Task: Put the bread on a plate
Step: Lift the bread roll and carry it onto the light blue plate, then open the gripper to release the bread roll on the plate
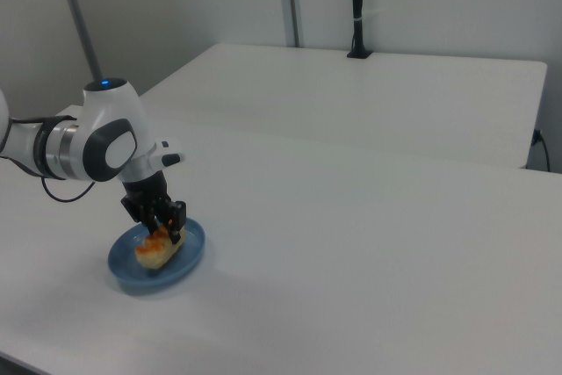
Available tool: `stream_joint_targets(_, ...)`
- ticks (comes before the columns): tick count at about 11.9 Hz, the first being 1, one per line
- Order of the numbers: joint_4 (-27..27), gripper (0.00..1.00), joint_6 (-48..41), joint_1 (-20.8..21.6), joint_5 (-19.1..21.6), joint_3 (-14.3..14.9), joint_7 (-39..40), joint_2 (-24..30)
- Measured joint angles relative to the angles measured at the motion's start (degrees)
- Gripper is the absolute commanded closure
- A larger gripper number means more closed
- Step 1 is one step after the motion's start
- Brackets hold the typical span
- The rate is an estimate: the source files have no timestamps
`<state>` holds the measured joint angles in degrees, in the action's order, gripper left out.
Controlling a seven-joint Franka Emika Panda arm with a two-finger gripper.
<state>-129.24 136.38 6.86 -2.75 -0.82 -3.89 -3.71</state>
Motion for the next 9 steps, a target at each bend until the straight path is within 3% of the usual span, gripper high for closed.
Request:
stream_joint_targets(2,-0.9,0.47,0.5,0.4,0.0,0.0,-1.6,-0.1)
stream_joint_targets(3,-0.9,0.19,0.5,0.5,0.0,0.0,-2.5,-0.2)
stream_joint_targets(4,-0.9,0.00,0.5,0.5,0.0,0.0,-3.3,-0.2)
stream_joint_targets(7,-0.6,0.00,0.5,0.5,0.1,0.0,-4.1,-0.2)
stream_joint_targets(9,2.3,0.00,-3.6,0.5,0.1,0.0,-4.6,0.0)
